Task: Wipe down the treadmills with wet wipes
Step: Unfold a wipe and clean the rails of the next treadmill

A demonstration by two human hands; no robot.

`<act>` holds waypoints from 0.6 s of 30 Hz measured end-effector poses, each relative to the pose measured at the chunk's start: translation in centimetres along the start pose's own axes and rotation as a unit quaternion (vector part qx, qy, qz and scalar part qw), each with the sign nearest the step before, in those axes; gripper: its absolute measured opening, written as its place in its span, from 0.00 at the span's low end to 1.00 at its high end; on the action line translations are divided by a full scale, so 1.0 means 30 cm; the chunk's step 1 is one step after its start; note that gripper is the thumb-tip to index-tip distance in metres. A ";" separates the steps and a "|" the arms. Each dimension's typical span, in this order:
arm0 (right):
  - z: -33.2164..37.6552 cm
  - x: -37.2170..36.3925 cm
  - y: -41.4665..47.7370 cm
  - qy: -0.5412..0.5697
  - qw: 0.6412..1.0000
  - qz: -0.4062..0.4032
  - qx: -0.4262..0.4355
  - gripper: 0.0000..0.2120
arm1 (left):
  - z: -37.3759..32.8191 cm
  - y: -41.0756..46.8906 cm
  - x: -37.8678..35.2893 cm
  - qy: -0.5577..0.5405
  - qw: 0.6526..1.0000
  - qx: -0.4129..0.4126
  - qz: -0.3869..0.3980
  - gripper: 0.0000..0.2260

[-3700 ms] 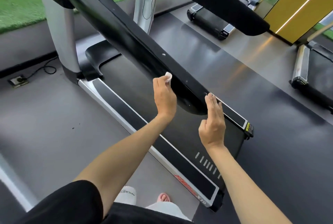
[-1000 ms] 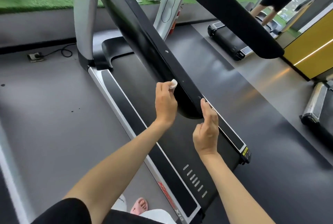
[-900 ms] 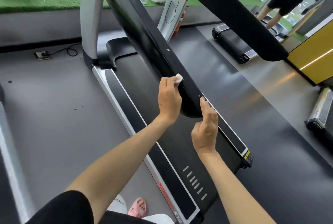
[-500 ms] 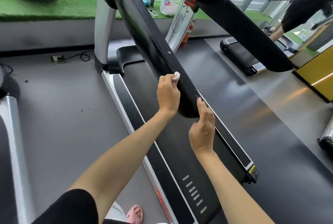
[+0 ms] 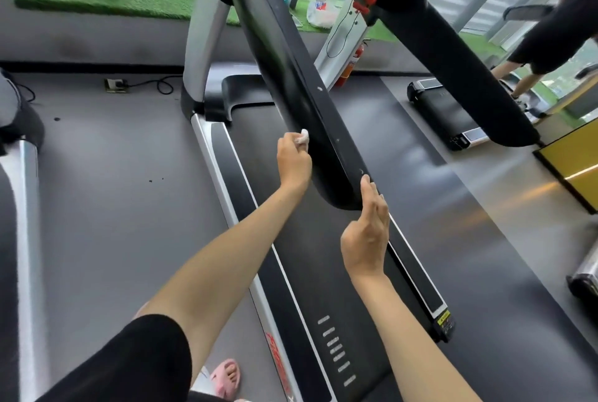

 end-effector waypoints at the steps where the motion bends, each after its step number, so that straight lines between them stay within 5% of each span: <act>1: -0.001 0.002 0.000 -0.003 1.000 -0.003 0.003 0.34 | 0.007 0.003 -0.002 0.000 1.000 0.015 0.007 0.07; 9: 0.004 -0.024 -0.020 -0.023 0.999 -0.038 -0.001 0.33 | 0.176 -0.339 0.070 0.012 0.982 0.017 0.188 0.08; 14: 0.010 -0.026 -0.024 -0.036 0.999 -0.039 -0.002 0.40 | 0.099 -0.079 0.121 -0.018 0.990 0.135 0.022 0.12; 18: 0.013 -0.029 -0.021 -0.040 0.999 -0.038 0.000 0.39 | 0.067 0.061 0.042 -0.036 0.976 0.212 0.025 0.07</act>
Point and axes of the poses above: each hand's wrist, its own y-axis towards the middle knuckle, its own x-axis out of the back of the hand, z = x × y, the point moved 2 cm from there along y, towards the middle knuckle, and after that the axes turned 10 degrees about -z, right-handed, at the moved point
